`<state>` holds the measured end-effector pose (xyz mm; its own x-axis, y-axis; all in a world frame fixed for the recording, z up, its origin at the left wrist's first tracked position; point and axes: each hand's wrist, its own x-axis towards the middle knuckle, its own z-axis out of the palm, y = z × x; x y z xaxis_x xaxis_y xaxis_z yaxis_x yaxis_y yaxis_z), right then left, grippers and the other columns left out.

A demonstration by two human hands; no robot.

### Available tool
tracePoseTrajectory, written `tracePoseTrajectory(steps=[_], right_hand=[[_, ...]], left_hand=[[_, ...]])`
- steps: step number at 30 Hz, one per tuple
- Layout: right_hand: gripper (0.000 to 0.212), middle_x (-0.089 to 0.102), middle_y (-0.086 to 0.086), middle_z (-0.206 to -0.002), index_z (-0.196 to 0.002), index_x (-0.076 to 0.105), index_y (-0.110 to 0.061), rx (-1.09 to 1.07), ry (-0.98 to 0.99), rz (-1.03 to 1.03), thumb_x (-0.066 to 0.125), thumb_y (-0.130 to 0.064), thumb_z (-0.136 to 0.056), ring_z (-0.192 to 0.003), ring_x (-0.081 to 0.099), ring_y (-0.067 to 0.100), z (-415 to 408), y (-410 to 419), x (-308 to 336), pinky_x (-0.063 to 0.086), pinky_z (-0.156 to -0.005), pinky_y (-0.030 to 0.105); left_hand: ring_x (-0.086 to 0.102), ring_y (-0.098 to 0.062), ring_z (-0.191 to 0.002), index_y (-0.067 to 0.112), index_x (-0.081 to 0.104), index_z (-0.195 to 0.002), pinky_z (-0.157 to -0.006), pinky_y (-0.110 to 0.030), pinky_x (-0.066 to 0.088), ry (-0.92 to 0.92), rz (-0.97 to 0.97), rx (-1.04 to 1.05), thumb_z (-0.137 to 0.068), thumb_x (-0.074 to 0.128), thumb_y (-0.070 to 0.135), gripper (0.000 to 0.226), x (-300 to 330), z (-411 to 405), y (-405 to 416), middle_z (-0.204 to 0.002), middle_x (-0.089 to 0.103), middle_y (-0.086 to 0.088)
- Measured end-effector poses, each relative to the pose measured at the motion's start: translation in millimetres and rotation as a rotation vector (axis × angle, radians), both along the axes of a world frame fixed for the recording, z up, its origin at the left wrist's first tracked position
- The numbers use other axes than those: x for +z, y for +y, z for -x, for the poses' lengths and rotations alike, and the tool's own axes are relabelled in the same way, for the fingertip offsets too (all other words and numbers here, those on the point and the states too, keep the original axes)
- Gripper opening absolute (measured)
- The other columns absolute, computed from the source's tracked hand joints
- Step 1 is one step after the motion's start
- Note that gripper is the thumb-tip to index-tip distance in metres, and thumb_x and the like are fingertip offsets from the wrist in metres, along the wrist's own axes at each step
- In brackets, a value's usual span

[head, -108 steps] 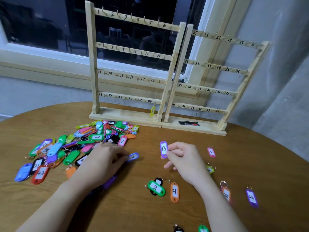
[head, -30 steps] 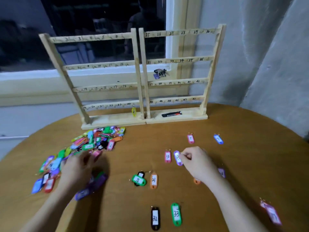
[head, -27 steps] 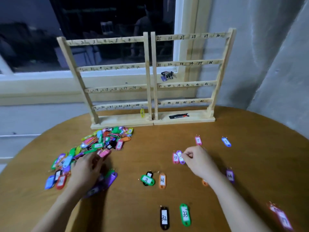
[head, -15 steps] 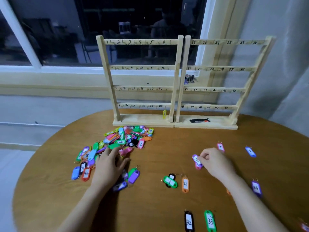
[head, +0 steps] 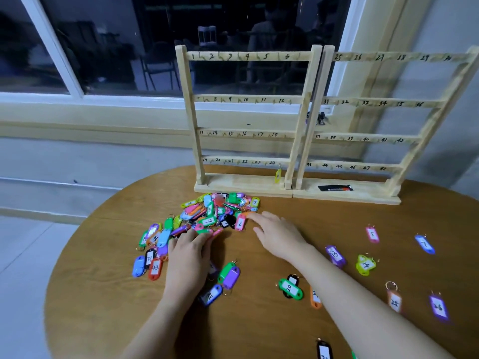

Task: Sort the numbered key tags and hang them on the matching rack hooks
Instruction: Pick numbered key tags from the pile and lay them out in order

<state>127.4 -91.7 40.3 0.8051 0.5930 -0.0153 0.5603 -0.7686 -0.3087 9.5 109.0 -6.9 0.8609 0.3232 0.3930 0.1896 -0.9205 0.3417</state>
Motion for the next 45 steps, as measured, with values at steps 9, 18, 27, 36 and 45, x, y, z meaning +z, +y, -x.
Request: tracePoseTrajectory(steps=[9,18,27,36,45], right_hand=[[0.043,0.058,-0.009,-0.142,-0.147,0.046,-0.041,0.099,-0.14,0.079,0.034,-0.051,-0.107,-0.11,0.068,0.025,-21.0,16.0,-17.1,0.05,-0.088,0.04],[0.021,0.045,-0.02,-0.074,-0.111,0.059,-0.024,0.089,-0.14,-0.122,0.054,-0.043,-0.102,-0.07,0.061,0.016,-23.6,15.6,-29.4,0.057,-0.075,0.041],[0.022,0.068,-0.017,-0.09,-0.105,0.069,-0.026,0.076,-0.157,-0.259,0.051,-0.039,-0.104,-0.075,0.063,0.01,-26.1,11.6,-39.5,0.056,-0.071,0.036],[0.021,0.068,-0.013,-0.088,-0.106,0.068,-0.025,0.033,-0.166,-0.25,0.049,-0.034,-0.106,-0.068,0.056,0.008,-27.2,12.3,-42.9,0.042,-0.059,0.027],[0.022,0.068,-0.014,-0.089,-0.107,0.067,-0.026,0.021,-0.166,-0.26,0.047,-0.035,-0.106,-0.069,0.057,0.007,-28.6,12.1,-44.4,0.04,-0.06,0.027]], left_hand=[[0.061,-0.022,-0.079,0.018,0.067,-0.094,-0.074,-0.041,0.049,-0.099,0.362,0.002,-0.1,0.055,0.016,0.014,2.1,-2.9,5.2,-0.085,0.069,0.003],[0.059,0.003,-0.076,0.021,0.063,-0.09,-0.06,-0.012,0.04,-0.08,0.524,0.016,-0.101,0.059,0.023,0.012,8.0,-3.4,8.4,-0.077,0.063,0.014],[0.058,-0.007,-0.076,0.019,0.061,-0.086,-0.062,-0.022,0.045,-0.065,0.559,0.034,-0.1,0.06,0.024,0.015,7.8,-2.5,8.0,-0.075,0.064,0.007],[0.064,0.004,-0.074,0.02,0.065,-0.08,-0.063,-0.007,0.042,-0.121,0.645,0.088,-0.092,0.073,0.024,0.015,9.2,-1.9,6.9,-0.076,0.07,0.009],[0.067,-0.001,-0.072,0.02,0.067,-0.086,-0.068,-0.015,0.048,-0.157,0.647,0.034,-0.101,0.06,0.023,0.017,5.7,-1.6,8.7,-0.078,0.074,0.01]])
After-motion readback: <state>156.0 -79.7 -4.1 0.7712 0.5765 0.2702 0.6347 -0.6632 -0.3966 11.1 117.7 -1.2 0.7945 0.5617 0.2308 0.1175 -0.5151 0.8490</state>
